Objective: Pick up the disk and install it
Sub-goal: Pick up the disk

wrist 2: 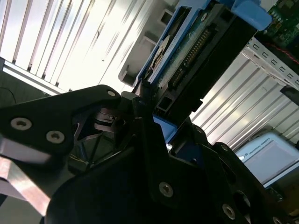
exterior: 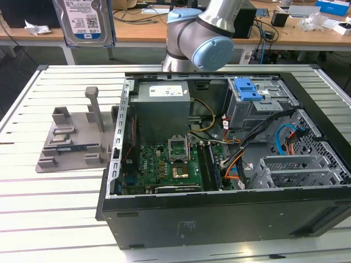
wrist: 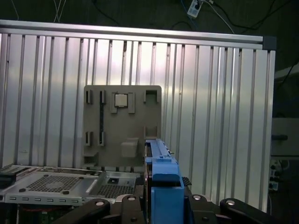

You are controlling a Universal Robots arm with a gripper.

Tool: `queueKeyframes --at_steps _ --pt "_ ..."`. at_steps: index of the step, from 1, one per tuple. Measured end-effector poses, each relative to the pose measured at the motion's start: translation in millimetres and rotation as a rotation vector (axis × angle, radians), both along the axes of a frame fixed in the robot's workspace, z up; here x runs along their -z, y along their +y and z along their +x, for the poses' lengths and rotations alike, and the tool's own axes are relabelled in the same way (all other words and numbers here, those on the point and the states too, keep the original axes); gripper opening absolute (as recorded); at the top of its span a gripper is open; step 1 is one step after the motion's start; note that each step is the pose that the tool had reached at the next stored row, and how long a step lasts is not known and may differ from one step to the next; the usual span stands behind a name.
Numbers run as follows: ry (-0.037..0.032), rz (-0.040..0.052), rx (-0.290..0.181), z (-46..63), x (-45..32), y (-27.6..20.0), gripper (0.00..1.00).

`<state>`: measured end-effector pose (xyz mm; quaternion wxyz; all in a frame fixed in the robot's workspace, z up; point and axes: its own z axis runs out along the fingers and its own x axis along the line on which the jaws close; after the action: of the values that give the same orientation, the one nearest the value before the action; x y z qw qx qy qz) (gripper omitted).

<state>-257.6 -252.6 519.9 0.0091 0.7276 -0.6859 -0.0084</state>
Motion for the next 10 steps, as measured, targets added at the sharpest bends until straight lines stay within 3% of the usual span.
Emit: queueKeyframes --at_steps 10 --pt "0.0015 0.0 0.0 64.5 0.0 0.0 0.37"
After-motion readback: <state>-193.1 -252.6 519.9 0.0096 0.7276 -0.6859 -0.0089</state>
